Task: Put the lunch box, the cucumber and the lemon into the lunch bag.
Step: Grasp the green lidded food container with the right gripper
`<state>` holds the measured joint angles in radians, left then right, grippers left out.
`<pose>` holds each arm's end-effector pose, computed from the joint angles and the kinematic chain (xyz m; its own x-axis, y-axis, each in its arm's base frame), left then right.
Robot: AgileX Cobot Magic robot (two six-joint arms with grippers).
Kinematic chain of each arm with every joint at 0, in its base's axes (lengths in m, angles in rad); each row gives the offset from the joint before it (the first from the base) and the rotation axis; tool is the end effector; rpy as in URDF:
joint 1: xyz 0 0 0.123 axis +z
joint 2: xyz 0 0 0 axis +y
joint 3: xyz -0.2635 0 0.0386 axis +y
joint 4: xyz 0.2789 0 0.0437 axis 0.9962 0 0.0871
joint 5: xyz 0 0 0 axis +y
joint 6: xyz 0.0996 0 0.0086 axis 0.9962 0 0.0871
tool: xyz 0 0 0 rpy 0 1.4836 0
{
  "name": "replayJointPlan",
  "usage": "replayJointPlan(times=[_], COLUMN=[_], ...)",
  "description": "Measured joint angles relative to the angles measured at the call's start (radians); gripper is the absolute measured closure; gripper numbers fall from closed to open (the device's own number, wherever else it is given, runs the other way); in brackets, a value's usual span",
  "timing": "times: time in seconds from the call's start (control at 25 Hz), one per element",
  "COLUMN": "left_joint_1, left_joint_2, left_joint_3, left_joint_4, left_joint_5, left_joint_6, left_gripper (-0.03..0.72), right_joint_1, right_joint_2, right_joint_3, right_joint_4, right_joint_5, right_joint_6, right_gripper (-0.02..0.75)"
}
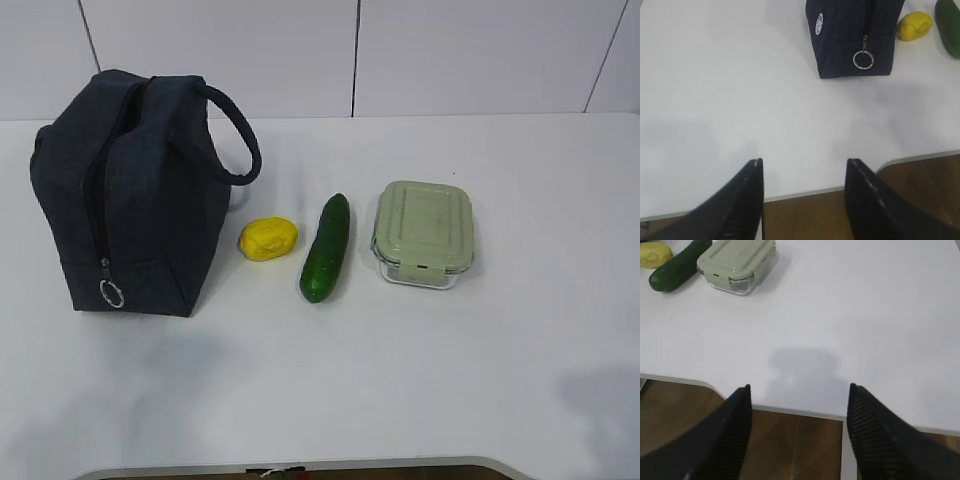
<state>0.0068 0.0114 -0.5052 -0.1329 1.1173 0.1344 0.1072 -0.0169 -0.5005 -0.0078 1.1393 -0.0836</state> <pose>0.0474 -0.0116 0.2848 -0.4992 0.0719 -0.8635 0.1341 0.9910 0.0050 0.0425 0.0039 0.2820 -0.4960 -0.1406 -0.8569 -0.1445 0.9864 -0.0782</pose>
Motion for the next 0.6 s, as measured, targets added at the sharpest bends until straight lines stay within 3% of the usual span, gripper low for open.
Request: replayJointPlan(times=[0.6], left_joint_1=[0.000], left_joint_2=[0.000], left_joint_3=[0.000], left_joint_4=[0.000], left_joint_5=[0.000], left_joint_6=[0.000], left_gripper=[0.327], right_joint_1=[0.000], right_joint_2=[0.019], right_joint_3=[-0.028], right_joint_4=[0.024], right_joint_5=[-0.045], right_joint_6=[0.077], right_gripper=[0.260])
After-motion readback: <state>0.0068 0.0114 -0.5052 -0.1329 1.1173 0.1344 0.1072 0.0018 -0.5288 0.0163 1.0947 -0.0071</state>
